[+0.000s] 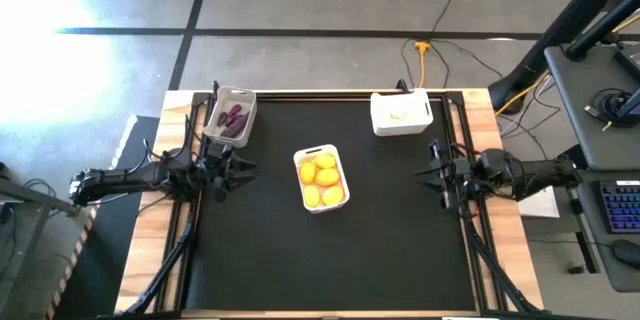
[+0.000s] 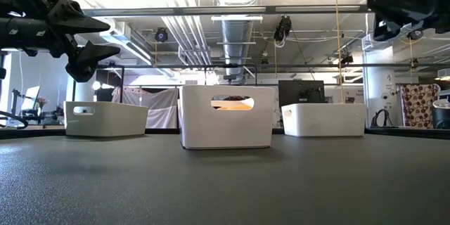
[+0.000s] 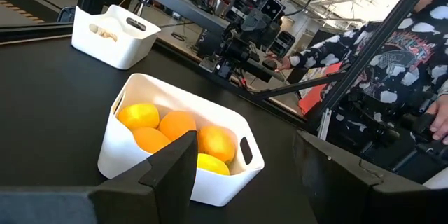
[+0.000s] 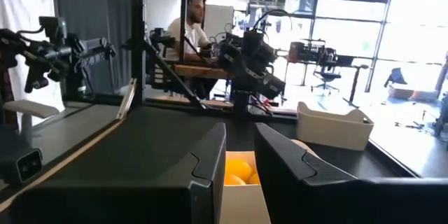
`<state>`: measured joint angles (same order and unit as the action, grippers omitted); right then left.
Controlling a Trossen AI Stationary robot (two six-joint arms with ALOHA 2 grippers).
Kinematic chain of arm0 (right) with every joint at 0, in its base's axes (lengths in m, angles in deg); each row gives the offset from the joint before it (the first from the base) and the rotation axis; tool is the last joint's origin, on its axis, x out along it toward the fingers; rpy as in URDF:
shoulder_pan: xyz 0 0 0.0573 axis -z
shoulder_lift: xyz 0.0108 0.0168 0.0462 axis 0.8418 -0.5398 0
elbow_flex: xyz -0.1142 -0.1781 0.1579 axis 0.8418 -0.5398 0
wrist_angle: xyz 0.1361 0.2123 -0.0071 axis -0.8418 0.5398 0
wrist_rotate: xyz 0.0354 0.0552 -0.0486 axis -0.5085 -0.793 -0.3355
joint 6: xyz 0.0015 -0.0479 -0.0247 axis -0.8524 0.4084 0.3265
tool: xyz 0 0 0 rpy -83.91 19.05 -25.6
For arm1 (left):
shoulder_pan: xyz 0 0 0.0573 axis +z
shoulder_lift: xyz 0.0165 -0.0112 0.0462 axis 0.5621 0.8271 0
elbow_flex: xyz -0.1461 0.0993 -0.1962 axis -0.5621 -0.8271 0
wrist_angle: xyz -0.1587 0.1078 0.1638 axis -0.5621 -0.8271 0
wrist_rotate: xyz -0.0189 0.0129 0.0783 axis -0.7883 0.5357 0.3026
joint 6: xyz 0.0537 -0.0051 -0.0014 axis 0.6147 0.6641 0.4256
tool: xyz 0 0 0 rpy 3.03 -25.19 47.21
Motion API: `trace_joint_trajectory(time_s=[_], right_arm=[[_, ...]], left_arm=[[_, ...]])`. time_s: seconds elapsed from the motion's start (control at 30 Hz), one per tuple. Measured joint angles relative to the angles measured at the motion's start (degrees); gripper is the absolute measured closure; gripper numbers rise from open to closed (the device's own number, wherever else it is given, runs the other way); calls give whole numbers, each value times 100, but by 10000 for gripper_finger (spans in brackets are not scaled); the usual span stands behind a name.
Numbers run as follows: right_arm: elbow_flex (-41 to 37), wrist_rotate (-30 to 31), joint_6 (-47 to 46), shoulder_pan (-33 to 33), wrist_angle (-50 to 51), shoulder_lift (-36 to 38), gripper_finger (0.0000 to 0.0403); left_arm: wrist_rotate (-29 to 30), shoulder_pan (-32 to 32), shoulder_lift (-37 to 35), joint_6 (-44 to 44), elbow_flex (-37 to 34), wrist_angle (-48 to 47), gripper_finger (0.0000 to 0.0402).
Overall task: Sort produce into baskets
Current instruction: Return to Home Position
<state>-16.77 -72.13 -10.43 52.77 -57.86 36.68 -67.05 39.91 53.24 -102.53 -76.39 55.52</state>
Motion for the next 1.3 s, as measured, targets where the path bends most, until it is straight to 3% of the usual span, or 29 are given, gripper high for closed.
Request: trace_joint_trajectory(time_s=[0.23,0.5,0.67,1.3], right_arm=[[-28,6,145,-2,-44,1,335],[-54,347,-710,-4,-114,1,335],[-366,397,-559,-55,-548,5,335],[-393,755,-207,-195,35,5,335]], left_arm=[[0,1,0,0,0,0,184],[0,1,0,0,0,-1,184],[-2,1,0,0,0,0,184],[-7,2,-2,0,0,-2,184]])
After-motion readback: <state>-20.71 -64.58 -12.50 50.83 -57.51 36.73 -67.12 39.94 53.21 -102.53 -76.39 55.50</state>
